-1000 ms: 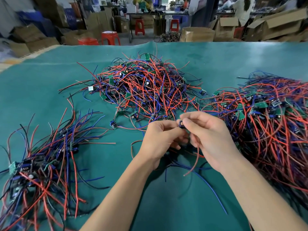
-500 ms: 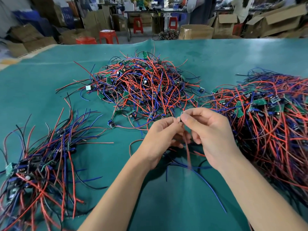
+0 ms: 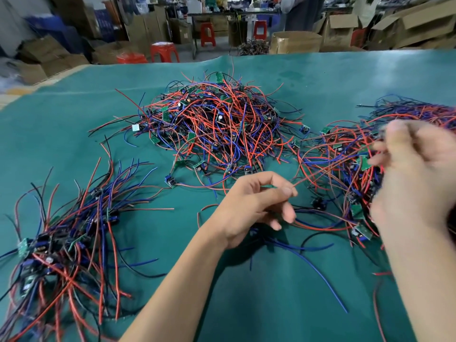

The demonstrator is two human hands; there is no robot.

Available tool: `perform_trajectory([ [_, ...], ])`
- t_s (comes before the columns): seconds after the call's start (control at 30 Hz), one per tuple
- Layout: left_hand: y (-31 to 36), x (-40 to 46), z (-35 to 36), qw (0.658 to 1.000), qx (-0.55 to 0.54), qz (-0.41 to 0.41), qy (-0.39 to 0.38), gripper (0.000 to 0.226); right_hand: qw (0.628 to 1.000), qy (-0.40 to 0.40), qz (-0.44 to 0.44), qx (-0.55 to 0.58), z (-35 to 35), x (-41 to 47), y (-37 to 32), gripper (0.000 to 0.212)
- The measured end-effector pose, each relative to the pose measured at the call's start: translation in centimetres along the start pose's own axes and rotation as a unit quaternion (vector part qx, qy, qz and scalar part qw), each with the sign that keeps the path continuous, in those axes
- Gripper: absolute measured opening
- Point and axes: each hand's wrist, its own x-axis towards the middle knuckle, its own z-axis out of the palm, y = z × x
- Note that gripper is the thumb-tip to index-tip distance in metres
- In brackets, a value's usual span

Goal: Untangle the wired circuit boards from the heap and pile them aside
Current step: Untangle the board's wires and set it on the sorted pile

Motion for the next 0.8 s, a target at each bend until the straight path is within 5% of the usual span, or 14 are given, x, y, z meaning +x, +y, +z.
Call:
perform_trajectory([
  [0.07,0.2,0.0,-0.3,0.993,-0.027,0.038,0.11,0.011,0.997,0.039,-0.013,-0.065,-1.2,1.3,-0.1,0.052],
  [0.13,0.4,0.1,-1.0,0.954,0.019,0.112,0.279,0.014,0.989,0.032,-0.041,-0.135,-1.7,1.4,-0.4,0.051],
  [0.2,0.2,0.0,-2.0,0.869,0.183,0.152,0.434,0.017,0.965,-0.025,-0.112,-0.235,-1.1,0.6,-0.1,0.025],
  [0.27,0.0,-0.2,-3.0,0.783,0.347,0.144,0.496,0.025,0.927,-0.082,-0.162,-0.329,-0.1,-0.9,0.3,0.03],
  [0.47,-1.3,0.4,-3.0,0.735,0.563,-0.009,0.378,0.046,0.869,-0.246,-0.166,-0.395,1.8,-4.5,1.3,0.025],
  [0.6,-1.4,0.4,-3.2,0.735,0.564,0.001,0.377,0.041,0.825,-0.369,-0.123,-0.41,2.6,-6.6,2.5,0.018],
  [0.8,-1.4,0.3,-2.2,0.739,0.577,0.07,0.34,0.021,0.838,-0.376,-0.126,-0.374,3.2,-7.6,3.1,0.022],
])
